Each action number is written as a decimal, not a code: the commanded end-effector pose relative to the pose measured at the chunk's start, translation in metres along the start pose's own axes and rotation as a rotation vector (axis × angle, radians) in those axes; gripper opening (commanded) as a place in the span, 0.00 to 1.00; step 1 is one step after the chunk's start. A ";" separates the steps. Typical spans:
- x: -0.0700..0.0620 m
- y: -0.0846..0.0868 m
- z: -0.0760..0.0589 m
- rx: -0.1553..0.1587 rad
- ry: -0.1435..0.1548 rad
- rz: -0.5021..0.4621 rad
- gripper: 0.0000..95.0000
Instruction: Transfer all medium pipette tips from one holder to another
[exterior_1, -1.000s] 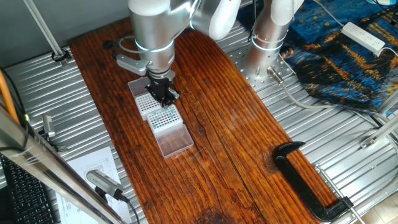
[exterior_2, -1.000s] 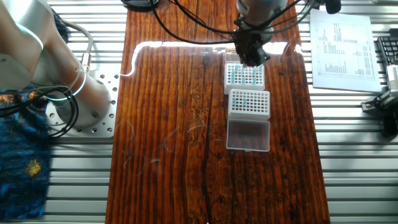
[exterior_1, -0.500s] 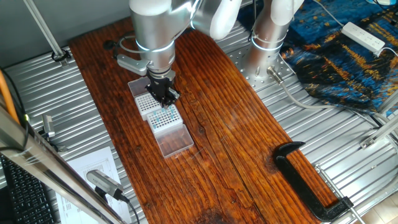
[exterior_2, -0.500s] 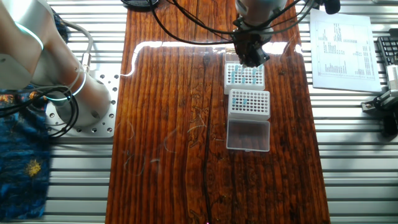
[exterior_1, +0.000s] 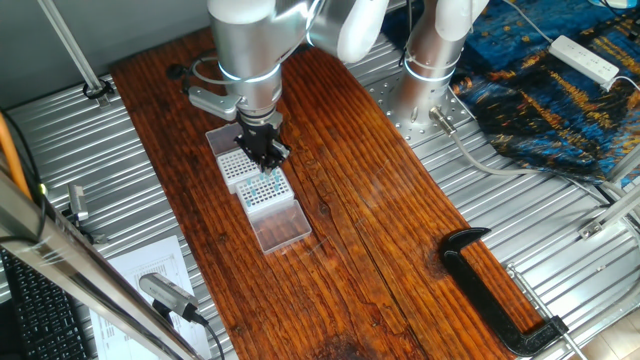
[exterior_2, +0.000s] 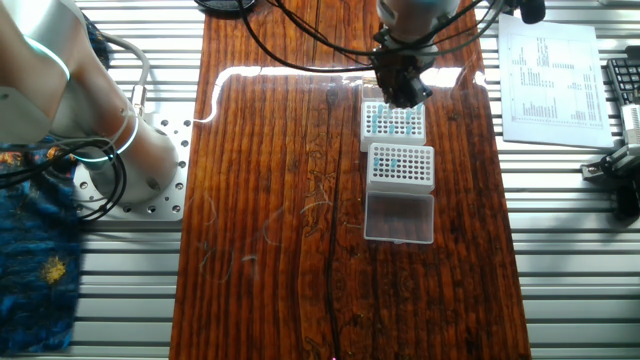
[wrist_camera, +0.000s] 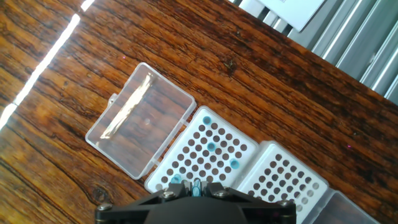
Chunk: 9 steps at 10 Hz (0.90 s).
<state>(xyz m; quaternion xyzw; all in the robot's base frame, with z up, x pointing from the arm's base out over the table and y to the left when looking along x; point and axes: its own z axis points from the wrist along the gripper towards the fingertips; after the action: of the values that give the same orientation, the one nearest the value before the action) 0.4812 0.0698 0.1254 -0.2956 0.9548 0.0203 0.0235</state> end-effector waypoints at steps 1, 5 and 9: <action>0.001 0.000 0.001 -0.003 -0.002 -0.006 0.00; 0.001 -0.001 0.003 -0.005 -0.003 -0.006 0.00; 0.001 -0.001 0.006 -0.004 0.000 -0.009 0.00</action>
<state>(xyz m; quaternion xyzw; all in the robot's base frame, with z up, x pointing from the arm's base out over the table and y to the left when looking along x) 0.4815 0.0689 0.1188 -0.3007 0.9532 0.0221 0.0231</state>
